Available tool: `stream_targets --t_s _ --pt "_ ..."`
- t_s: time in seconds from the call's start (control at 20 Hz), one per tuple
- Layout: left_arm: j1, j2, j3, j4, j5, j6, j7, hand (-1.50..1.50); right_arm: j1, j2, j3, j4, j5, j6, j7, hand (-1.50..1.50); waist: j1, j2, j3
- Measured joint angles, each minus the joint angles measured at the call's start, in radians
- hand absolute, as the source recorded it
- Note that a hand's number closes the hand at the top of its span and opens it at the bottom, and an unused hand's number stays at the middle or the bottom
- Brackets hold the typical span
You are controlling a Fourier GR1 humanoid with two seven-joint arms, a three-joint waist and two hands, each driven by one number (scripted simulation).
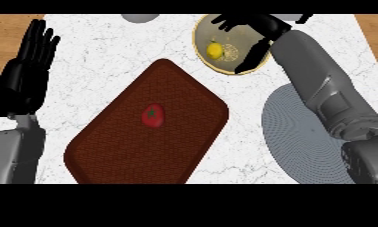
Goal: Pick the lemon from the placemat and place it in the bowl
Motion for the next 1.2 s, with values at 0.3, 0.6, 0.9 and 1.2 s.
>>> stream_targets --t_s 0.3,0.6,0.9,1.2 --pt "-0.018 0.000 0.002 0.007 0.001 0.003 0.005 0.00 0.013 -0.041 -0.133 -0.027 -0.131 -0.029 -0.009 -1.50 0.005 0.006 0.001" --pt "-0.024 -0.004 -0.009 -0.002 -0.002 0.001 0.008 0.00 0.025 -0.155 -0.232 -0.026 -0.224 -0.012 0.036 -1.50 0.020 0.015 0.002" --pt "-0.047 -0.007 -0.013 -0.002 -0.002 0.003 0.009 0.00 0.053 -0.277 -0.294 -0.020 -0.282 0.070 0.046 -1.50 0.033 0.029 0.004" --pt "-0.051 -0.014 -0.025 -0.007 -0.003 -0.002 0.003 0.00 0.081 -0.371 -0.324 -0.019 -0.310 0.154 0.040 -1.50 0.053 0.041 0.006"
